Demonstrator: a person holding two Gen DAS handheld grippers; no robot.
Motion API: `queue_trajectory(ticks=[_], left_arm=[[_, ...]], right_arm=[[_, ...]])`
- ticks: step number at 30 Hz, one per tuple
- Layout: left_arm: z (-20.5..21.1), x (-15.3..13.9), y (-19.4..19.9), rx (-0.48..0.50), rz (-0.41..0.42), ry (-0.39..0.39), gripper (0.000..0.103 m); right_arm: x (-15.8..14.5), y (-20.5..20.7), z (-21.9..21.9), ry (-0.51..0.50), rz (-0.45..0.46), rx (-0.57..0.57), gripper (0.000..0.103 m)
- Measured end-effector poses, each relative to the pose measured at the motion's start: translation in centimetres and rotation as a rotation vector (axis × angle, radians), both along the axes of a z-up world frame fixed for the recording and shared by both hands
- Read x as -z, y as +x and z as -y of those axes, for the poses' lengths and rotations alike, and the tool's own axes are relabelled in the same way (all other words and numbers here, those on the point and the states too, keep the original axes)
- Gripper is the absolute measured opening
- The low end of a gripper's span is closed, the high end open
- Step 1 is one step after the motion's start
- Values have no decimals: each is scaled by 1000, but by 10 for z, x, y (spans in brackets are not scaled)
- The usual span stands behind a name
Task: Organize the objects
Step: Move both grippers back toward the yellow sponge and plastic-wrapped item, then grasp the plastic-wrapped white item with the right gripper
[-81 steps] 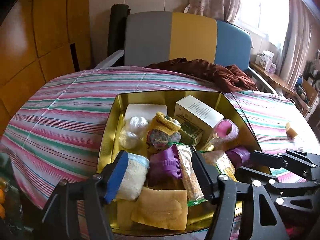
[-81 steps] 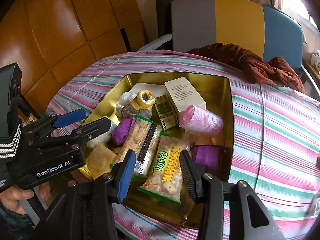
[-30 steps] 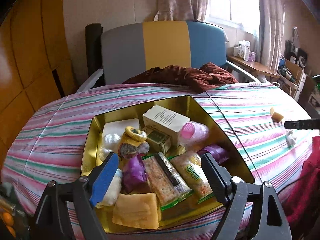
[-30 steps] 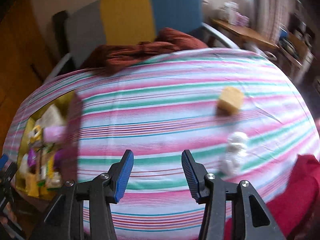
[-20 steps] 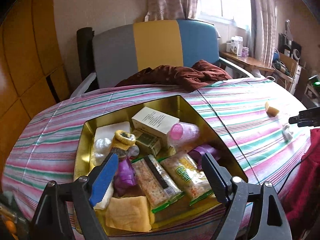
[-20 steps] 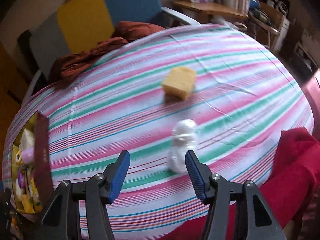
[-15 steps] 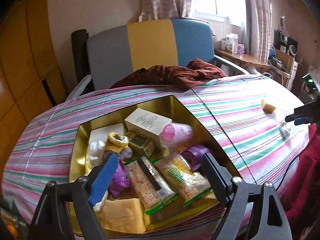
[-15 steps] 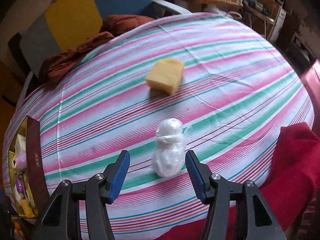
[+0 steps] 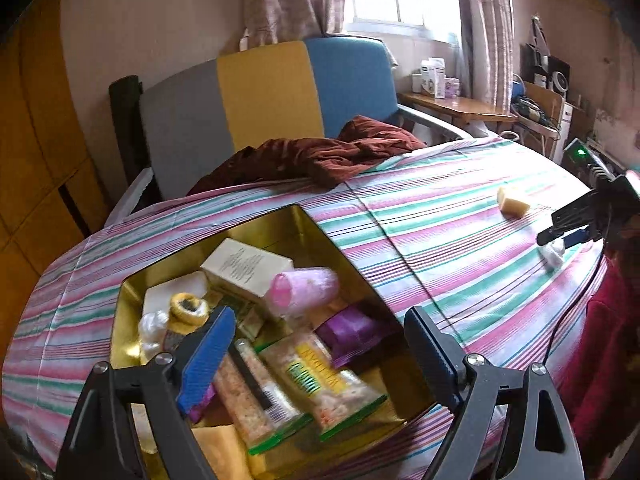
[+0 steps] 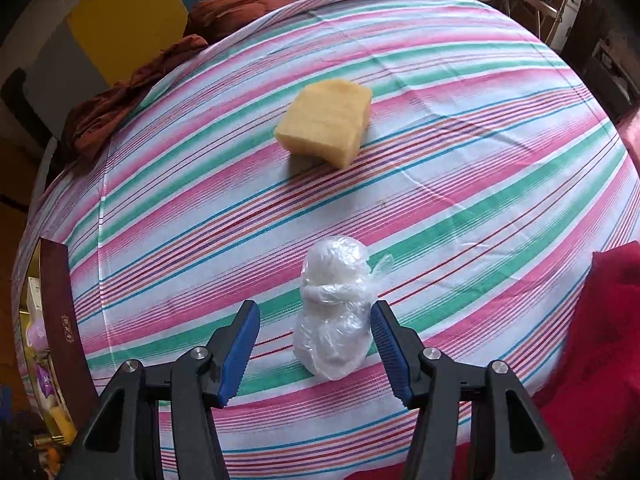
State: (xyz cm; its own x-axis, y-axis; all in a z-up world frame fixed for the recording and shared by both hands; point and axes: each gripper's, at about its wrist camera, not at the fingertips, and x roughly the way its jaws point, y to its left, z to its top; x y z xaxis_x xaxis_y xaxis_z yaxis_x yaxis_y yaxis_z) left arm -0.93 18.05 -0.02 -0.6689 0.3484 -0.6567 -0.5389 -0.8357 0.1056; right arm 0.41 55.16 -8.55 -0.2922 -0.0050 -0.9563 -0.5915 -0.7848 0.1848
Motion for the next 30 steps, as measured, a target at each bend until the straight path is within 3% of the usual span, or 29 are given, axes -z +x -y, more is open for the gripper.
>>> queue_trajectory(ticks=[8,30], left_arm=[[-25,1,4,56,4,-11,88],[-74,6,11,150,42,-21,90]], right_arm=[[7,-8,4,-31,21,-35,58],[2,1,-8,-85,-26,23,57]])
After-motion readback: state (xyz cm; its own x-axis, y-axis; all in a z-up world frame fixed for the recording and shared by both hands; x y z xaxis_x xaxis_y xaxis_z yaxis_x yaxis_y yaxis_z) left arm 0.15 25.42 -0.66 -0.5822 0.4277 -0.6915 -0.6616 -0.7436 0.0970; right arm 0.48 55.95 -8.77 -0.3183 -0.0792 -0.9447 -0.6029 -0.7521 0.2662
